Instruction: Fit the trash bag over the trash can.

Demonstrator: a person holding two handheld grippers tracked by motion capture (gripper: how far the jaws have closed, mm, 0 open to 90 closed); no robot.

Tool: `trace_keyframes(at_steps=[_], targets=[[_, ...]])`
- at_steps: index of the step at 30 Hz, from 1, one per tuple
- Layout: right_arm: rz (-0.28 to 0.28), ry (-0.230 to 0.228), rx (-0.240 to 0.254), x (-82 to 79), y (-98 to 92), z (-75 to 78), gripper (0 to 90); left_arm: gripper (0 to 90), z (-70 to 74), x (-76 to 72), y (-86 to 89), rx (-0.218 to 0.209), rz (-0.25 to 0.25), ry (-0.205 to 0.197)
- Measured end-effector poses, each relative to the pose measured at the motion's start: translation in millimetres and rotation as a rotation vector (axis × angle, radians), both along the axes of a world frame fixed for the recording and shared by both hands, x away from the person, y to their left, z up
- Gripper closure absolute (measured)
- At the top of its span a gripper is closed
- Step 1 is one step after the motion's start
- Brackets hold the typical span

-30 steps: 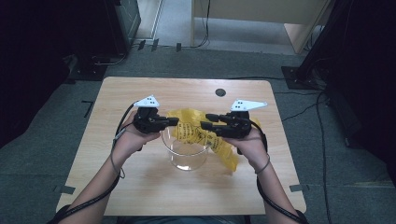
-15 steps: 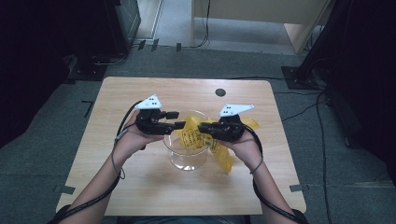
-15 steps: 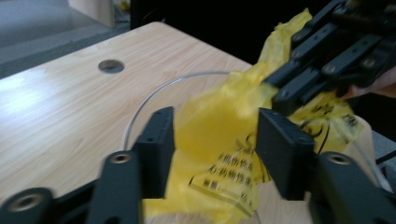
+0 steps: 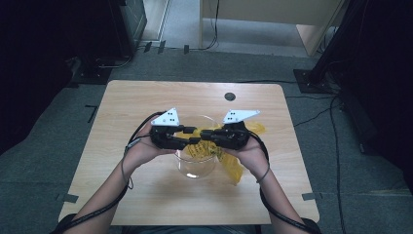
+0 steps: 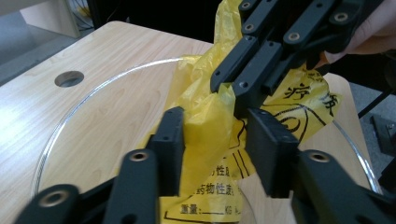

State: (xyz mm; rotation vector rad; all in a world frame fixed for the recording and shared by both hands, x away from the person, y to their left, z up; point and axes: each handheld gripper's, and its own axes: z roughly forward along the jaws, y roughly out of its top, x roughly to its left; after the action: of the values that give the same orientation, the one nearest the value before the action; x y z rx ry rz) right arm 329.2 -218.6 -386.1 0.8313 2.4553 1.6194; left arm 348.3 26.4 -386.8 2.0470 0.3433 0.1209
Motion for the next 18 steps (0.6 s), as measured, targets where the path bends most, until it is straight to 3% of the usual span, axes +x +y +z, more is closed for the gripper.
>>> trace_keyframes(at_steps=[5,8,13,18], targets=[[-0.004,0.006,0.017,0.1,-0.4,1.4,84.5,80.5,1.1,-0.8,-0.7,0.018,0.011,0.017],[-0.009,0.009,0.027,0.3,-1.1,1.7,79.3,86.7,2.6,-0.2,0.9,0.02,0.029,0.023],[-0.037,0.001,0.076,0.8,-12.6,8.9,67.9,88.4,4.5,6.7,12.2,0.0,0.084,0.065],[-0.103,-0.018,0.109,2.3,-33.9,15.6,60.1,88.7,3.5,12.1,21.5,-0.034,0.118,0.106]])
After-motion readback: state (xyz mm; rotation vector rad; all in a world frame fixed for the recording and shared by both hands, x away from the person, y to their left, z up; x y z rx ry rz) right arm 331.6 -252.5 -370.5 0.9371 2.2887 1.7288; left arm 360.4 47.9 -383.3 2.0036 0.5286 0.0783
